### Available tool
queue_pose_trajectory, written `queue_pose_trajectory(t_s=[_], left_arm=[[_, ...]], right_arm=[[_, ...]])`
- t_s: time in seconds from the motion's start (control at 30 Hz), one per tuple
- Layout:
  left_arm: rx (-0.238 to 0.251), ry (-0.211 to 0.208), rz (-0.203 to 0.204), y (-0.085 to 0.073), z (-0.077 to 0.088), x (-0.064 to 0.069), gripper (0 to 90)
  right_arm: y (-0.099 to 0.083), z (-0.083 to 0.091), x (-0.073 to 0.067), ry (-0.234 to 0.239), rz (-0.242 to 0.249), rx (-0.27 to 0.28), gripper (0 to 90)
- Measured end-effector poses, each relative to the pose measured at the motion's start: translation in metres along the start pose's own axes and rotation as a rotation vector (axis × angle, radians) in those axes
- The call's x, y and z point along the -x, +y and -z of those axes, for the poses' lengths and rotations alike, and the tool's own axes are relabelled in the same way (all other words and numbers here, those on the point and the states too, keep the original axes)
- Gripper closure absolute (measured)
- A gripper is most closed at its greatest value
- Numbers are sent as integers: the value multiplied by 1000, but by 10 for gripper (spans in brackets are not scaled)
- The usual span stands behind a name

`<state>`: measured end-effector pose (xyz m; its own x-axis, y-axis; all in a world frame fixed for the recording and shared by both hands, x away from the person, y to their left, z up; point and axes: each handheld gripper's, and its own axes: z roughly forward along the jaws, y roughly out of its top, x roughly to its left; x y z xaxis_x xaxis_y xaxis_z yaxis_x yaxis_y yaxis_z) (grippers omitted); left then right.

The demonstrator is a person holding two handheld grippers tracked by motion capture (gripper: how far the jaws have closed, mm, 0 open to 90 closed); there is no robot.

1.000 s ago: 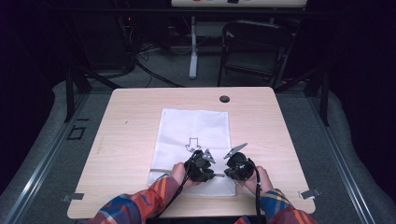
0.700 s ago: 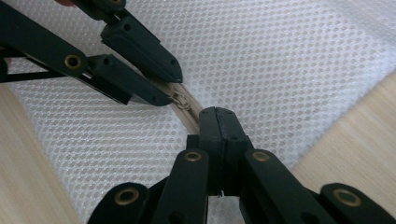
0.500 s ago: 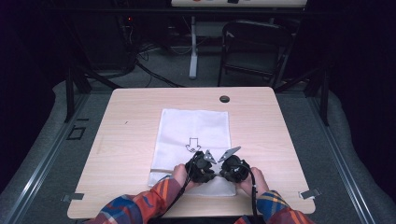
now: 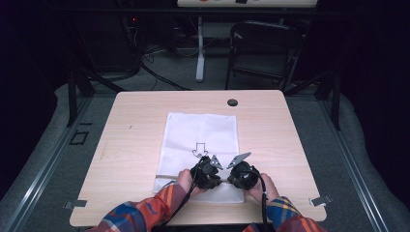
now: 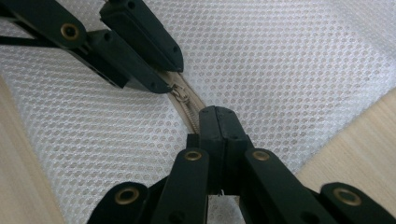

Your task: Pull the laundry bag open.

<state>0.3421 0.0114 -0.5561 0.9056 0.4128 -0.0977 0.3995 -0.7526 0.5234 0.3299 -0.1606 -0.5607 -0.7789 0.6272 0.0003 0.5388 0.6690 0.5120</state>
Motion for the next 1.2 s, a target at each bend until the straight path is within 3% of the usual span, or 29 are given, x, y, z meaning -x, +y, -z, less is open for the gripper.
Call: queue_pose_trajectory(t_s=[1.2], left_arm=[[-38,4,54,-22,21,-20,809]], right_arm=[[0,0,1,9,-8,3,900]])
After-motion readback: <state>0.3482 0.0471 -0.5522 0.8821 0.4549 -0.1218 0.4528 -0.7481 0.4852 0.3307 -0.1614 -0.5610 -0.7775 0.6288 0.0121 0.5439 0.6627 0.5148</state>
